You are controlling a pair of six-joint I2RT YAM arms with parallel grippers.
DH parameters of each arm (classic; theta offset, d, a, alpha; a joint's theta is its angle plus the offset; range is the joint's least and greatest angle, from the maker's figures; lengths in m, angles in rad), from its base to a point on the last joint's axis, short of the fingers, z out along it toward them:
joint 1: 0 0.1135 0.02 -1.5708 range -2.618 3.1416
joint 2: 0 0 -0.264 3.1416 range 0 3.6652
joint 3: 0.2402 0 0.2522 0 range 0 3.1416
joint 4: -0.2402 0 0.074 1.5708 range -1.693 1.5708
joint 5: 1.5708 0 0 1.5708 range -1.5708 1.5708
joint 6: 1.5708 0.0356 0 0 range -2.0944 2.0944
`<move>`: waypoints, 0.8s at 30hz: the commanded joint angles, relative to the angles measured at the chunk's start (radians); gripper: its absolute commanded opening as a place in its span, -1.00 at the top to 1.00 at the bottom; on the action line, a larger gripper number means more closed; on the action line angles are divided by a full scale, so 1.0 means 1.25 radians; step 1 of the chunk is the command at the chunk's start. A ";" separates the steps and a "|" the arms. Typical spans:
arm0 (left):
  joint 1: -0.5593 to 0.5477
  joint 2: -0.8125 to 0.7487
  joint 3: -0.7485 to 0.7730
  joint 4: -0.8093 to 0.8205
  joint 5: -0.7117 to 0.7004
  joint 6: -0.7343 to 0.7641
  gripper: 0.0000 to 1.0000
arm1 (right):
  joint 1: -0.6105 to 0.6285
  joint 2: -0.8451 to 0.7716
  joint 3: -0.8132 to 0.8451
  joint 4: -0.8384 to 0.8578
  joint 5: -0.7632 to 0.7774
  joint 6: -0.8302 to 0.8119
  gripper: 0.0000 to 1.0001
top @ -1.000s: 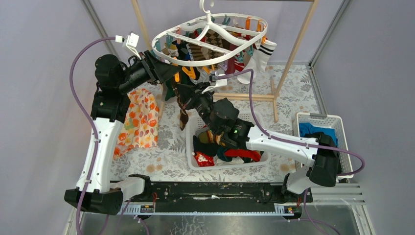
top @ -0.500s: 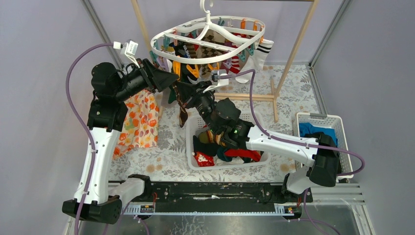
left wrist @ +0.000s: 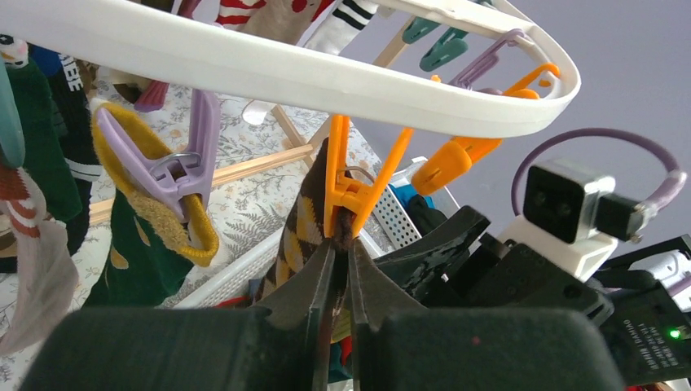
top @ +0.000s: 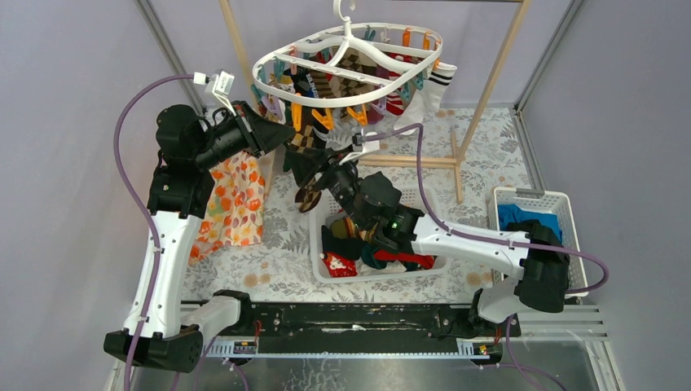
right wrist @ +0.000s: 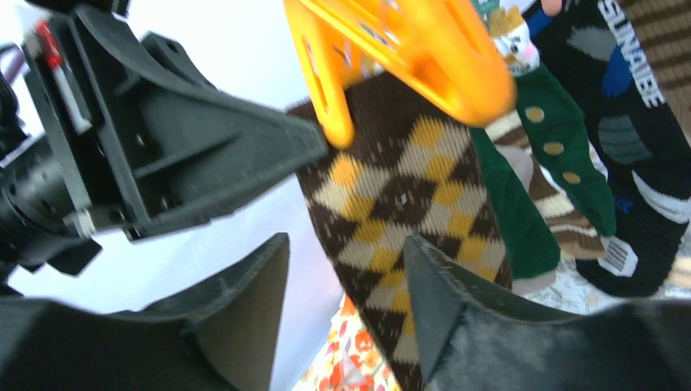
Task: Clip the socks to the hanger
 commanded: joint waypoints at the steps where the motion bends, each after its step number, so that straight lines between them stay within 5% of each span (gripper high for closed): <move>1: 0.003 0.001 0.028 -0.001 -0.033 0.028 0.74 | -0.001 -0.084 -0.071 0.063 -0.030 0.021 -0.36; 4: 0.005 0.001 0.036 -0.010 -0.053 0.037 0.74 | -0.033 -0.134 -0.163 0.101 -0.086 0.068 -0.51; 10: 0.007 0.009 0.048 -0.015 -0.073 0.036 0.73 | -0.137 -0.174 -0.309 0.272 -0.277 0.188 -0.51; 24: 0.008 0.015 0.074 -0.049 -0.106 0.047 0.68 | -0.249 0.115 -0.180 0.780 -0.582 0.413 -0.45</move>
